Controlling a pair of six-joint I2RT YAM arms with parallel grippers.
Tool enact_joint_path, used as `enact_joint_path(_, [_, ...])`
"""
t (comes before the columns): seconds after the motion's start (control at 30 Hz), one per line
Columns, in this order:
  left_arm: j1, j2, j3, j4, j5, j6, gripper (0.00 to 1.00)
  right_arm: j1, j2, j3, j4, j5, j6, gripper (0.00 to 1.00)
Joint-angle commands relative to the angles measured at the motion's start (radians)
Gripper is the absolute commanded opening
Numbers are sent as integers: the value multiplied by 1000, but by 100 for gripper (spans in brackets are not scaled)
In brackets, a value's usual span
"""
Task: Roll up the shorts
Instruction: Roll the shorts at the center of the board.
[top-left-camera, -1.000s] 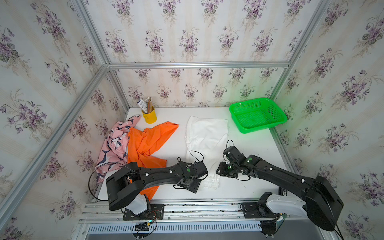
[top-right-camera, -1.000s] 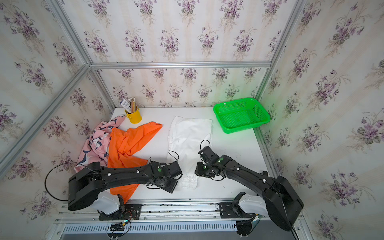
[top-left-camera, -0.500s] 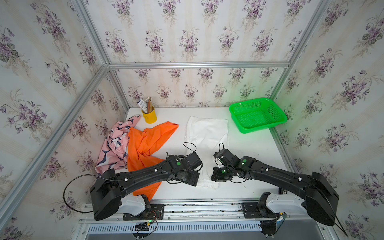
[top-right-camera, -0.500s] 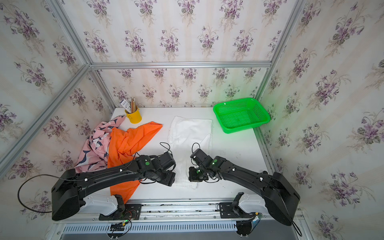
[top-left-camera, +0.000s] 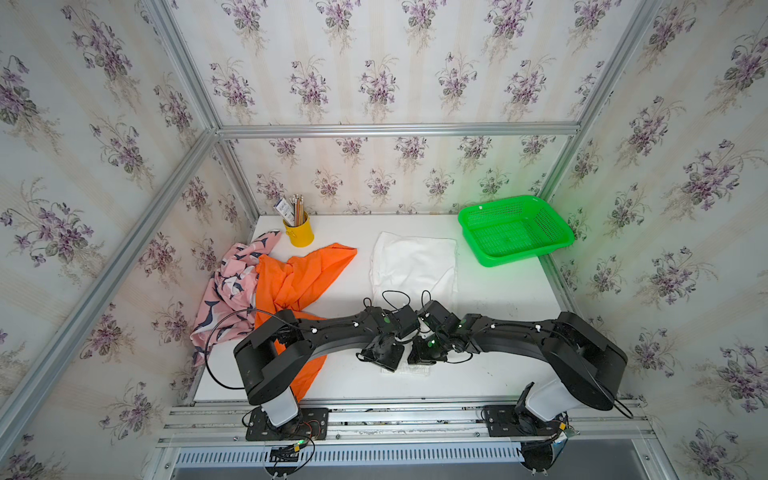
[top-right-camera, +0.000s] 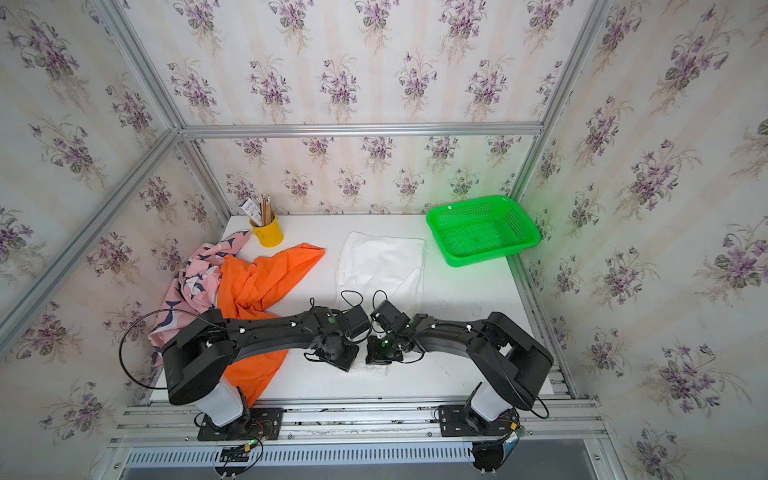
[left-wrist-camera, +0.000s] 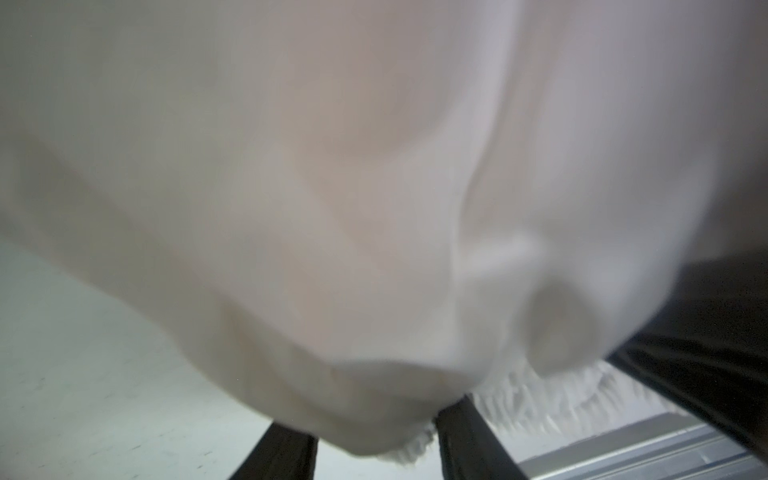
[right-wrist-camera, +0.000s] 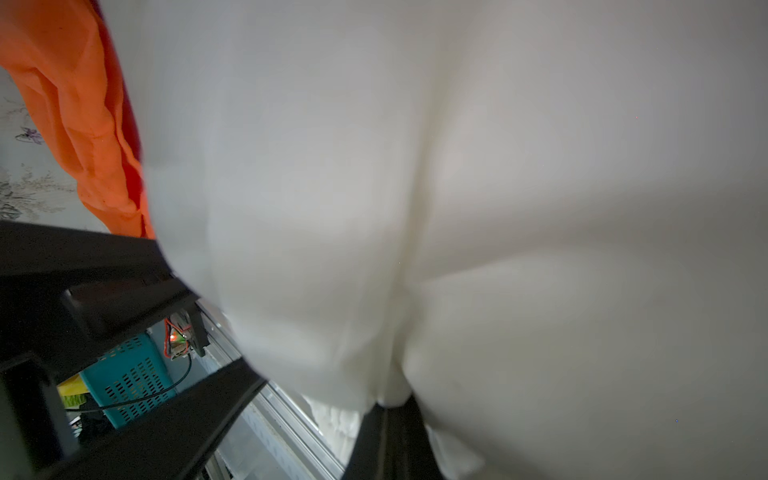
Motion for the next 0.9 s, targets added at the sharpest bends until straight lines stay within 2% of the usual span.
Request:
enact_joint_path(0.0, [29,17,-26,78,-77,22,47,-22,33,-9,-9,192,-18,2])
enact_joint_path(0.2, [58,-116,-66,54,-46,-8,54,-36,-69,-2,-11,177,-38,7])
enact_joint_path(0.27, [59,-157,-89,68,7,-28,60,-36,-122,1,-33,174,-47,9])
enact_joint_path(0.4, [79,-229,-180,208,147,-106,63,-39,-216,1,-95,199,-72,12])
enact_joint_path(0.67, [195,-255,-321,452,295,-192,63,-48,-195,-74,2,189,-67,9])
enact_joint_path(0.8, [197,-197,-334,549,387,-181,58,-49,-147,-122,50,189,-57,7])
enact_joint_path(0.87, [199,-170,-338,576,414,-182,51,-49,-141,-136,67,184,-56,6])
